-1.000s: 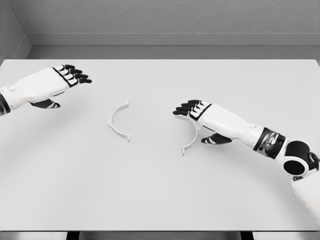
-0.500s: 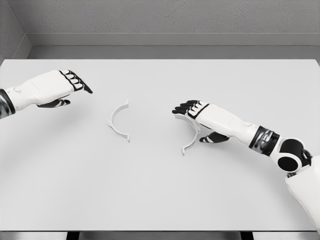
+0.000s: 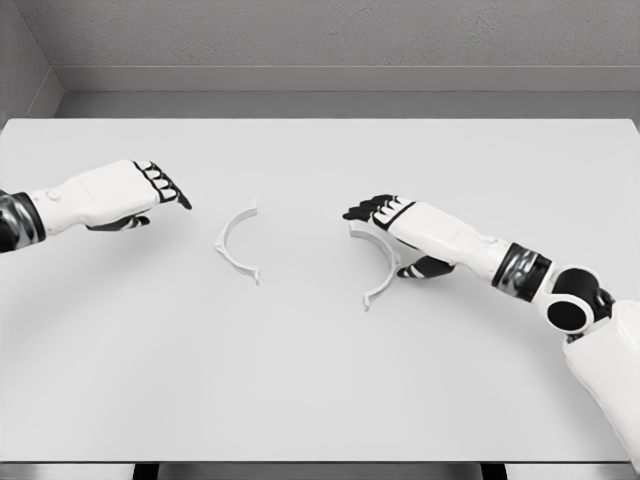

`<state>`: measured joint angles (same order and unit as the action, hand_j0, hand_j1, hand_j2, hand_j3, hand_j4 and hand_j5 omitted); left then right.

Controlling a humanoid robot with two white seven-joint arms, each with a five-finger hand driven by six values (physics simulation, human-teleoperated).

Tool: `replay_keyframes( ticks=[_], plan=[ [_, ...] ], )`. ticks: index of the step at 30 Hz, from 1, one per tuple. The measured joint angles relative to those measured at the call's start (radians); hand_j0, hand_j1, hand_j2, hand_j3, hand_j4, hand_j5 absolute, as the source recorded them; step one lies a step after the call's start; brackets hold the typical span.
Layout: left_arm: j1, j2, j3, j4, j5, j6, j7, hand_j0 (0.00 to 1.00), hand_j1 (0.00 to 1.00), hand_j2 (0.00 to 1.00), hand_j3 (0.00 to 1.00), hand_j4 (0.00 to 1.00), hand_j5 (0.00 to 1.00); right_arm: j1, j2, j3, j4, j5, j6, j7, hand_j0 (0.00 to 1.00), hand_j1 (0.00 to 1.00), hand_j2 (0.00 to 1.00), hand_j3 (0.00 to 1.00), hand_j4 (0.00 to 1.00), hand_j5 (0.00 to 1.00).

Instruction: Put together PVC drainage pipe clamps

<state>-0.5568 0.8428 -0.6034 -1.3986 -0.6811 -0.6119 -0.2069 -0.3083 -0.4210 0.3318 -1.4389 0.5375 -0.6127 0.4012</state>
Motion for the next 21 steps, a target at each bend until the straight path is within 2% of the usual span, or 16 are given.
replay_keyframes(
  ticks=[11,21],
  plan=[
    [0.008,0.033,-0.014,-0.021,0.002,0.0,-0.003,0.73,0.73,0.73,0.73,0.73,0.73,-0.015,0.026,0.009,0.029,0.017,0.0,0.001,1.0,1.0,1.0,1.0,1.0,1.0],
    [0.008,0.037,-0.061,-0.03,0.001,0.0,-0.023,0.73,0.73,0.73,0.73,0.73,0.73,-0.037,0.045,0.025,0.04,0.026,0.0,0.001,1.0,1.0,1.0,1.0,1.0,1.0]
  ],
)
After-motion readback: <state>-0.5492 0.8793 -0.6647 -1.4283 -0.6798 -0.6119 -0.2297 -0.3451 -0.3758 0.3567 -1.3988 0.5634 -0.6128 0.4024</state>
